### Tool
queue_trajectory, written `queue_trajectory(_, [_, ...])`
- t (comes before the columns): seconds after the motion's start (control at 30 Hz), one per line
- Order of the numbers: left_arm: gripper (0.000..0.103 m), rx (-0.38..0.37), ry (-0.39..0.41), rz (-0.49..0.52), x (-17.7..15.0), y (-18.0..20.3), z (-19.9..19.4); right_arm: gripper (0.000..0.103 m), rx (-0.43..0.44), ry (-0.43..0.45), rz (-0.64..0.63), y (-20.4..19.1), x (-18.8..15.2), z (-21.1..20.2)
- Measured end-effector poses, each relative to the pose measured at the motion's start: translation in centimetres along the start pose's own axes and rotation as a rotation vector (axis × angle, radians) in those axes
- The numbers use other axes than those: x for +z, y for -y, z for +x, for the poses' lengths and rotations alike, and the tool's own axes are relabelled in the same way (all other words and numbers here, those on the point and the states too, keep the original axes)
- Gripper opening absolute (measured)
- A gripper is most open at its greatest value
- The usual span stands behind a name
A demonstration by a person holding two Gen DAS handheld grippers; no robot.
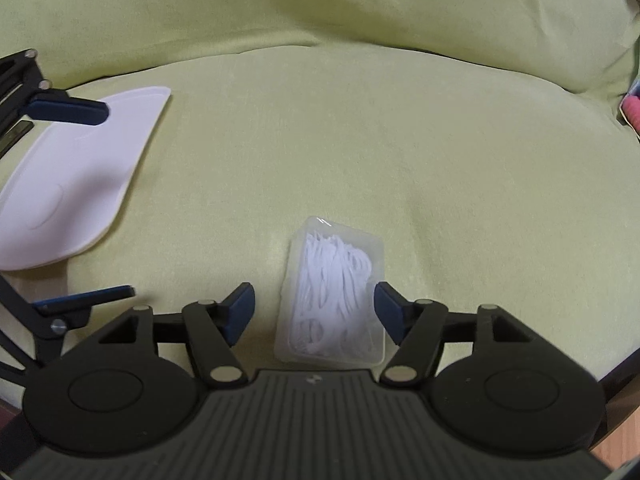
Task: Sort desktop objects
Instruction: 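Close the right gripper on the clear floss-pick box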
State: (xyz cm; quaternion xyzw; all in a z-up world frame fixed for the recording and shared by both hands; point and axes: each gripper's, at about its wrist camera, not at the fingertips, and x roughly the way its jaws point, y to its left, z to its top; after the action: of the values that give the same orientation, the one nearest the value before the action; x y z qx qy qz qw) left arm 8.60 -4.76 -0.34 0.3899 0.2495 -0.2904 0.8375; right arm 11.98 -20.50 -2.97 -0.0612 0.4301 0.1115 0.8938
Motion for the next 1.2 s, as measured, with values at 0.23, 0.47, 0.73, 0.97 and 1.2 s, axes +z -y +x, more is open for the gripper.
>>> queue_trajectory(0.23, [0.103,0.001,0.001,0.001,0.3,-0.1,0.1,0.057,-0.024,-0.04,-0.025,0.5,0.0,1.9])
queue_trajectory(0.47, [0.103,0.001,0.008,0.009,0.5,-0.1,0.2,0.057,0.091,-0.047,0.215,4.3,-0.2,1.9])
queue_trajectory(0.73, [0.103,-0.009,0.018,0.026,1.3,0.2,0.4,0.057,0.216,-0.066,0.473,8.8,-1.5,1.8])
queue_trajectory(0.97, [0.103,-0.014,0.025,0.045,2.0,0.2,0.8,0.058,0.161,-0.062,0.467,9.8,-2.1,1.4])
queue_trajectory(1.2, [0.103,-0.027,0.045,0.071,3.4,0.8,1.4,0.058,0.104,-0.055,0.454,11.2,-3.3,0.8])
